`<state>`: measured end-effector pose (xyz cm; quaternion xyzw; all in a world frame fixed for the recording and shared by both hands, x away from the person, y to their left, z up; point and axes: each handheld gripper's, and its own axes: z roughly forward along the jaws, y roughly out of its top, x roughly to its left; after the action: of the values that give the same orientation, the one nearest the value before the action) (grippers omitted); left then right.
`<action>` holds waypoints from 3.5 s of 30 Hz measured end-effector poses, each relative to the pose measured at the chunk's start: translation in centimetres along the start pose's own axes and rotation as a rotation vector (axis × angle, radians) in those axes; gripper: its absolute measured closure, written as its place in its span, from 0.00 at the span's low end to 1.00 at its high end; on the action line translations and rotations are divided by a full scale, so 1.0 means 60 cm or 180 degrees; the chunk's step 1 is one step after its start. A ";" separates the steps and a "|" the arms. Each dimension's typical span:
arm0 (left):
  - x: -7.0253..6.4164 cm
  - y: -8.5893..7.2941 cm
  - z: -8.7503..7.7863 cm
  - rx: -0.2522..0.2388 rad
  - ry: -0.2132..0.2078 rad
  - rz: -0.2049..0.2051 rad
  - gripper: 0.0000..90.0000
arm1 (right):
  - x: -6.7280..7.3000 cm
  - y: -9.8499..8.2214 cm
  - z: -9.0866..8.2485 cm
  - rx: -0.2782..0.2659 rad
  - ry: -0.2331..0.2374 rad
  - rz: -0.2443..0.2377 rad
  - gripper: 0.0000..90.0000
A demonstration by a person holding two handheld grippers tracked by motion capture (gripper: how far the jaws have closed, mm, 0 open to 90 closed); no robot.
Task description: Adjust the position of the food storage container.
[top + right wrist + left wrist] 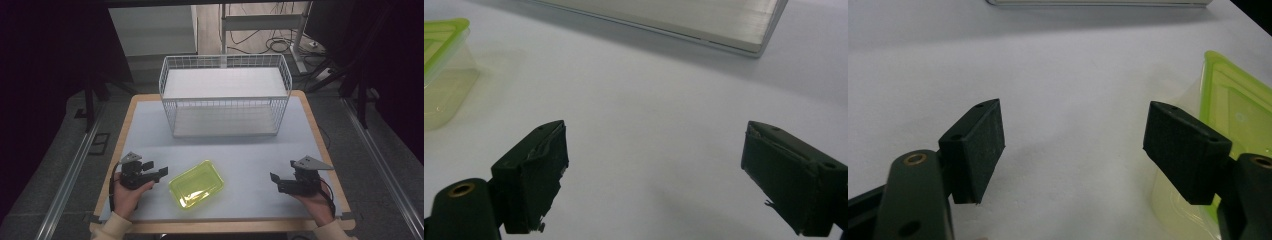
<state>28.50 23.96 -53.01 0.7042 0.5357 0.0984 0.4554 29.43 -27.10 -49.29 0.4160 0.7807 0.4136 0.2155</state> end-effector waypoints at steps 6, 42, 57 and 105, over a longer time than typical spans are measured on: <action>-0.001 -0.005 -0.007 -0.0010 0.0032 0.0050 0.28 | -0.004 0.004 0.006 0.0034 0.0006 -0.0027 0.14; -0.056 0.000 -0.105 -0.0142 -0.0365 0.0313 0.46 | -0.004 0.007 0.001 0.0139 -0.0064 0.0095 0.16; -0.078 -0.039 -0.116 0.0178 -0.0488 0.0533 1.00 | -0.001 0.006 0.001 0.0172 -0.0077 0.0083 0.17; -0.100 -0.035 0.009 0.0783 -0.0562 0.0661 1.00 | -0.004 0.005 0.003 0.0241 -0.0113 0.0040 0.18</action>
<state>24.99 18.62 -52.76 0.8120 0.4261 0.0164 0.3986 29.83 -27.10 -49.16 0.4361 0.7891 0.3776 0.2108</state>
